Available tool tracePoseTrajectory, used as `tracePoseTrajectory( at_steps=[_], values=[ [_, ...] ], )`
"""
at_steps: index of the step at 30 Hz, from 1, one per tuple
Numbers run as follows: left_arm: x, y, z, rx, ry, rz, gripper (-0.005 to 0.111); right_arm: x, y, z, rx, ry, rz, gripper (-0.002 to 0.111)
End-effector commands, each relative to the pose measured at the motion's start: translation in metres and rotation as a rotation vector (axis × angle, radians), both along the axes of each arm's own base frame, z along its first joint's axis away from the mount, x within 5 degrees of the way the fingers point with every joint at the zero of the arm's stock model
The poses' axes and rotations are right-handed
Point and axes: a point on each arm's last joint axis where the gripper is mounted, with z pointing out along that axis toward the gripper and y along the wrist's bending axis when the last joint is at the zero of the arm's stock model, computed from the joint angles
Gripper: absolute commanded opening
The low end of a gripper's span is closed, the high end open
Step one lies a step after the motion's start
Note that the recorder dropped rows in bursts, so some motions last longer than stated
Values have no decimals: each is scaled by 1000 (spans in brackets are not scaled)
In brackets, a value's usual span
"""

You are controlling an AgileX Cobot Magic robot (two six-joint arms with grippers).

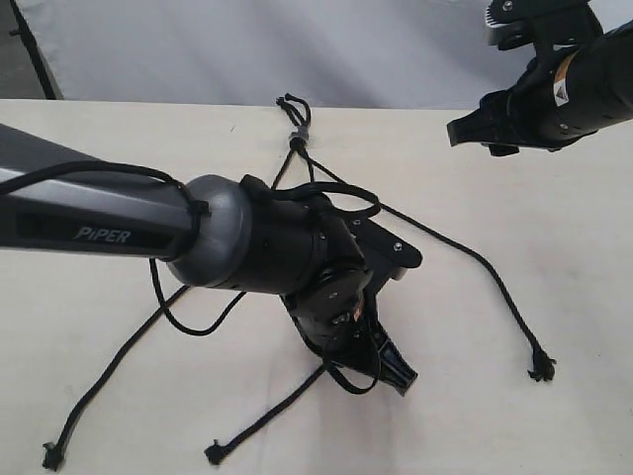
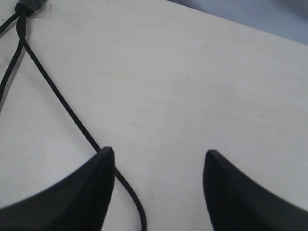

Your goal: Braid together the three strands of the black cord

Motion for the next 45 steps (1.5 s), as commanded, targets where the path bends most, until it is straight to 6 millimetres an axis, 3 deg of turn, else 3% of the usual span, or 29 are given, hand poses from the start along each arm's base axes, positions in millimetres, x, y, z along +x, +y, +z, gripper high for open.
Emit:
tracePoseTrajectory(
  at_steps=[1,4,9,11,14,18,19,21,25,29,35,45],
  values=[
    [9,6,36,110,-107,-51,0,0,-1,1,-3,-9,1,53],
    [20,28,81,270,-295,49,0,0,-1,0,-3,-9,3,53],
    [24,82,155,503,-599,343,0,1,0,1,9,-27,10,53],
    [28,101,171,481,-615,400,0,1,0,1,14,-31,9,53],
    [33,134,181,483,-600,492,0,1,0,1,16,-31,7,53],
    [39,182,165,497,-469,630,0,1,0,1,25,-34,0,53],
    [44,201,146,469,-412,652,0,1,0,1,25,-34,0,53],
    [48,220,116,359,-347,644,0,2,0,1,25,-32,0,53],
    [41,239,66,180,-305,551,0,2,0,0,25,-32,1,53],
    [25,244,38,103,-263,483,0,2,1,1,28,-33,1,53],
    [3,236,13,-12,-224,390,0,2,1,1,30,-37,3,53],
    [-20,234,-6,-82,-169,361,0,2,1,1,30,-37,3,53]
  ],
)
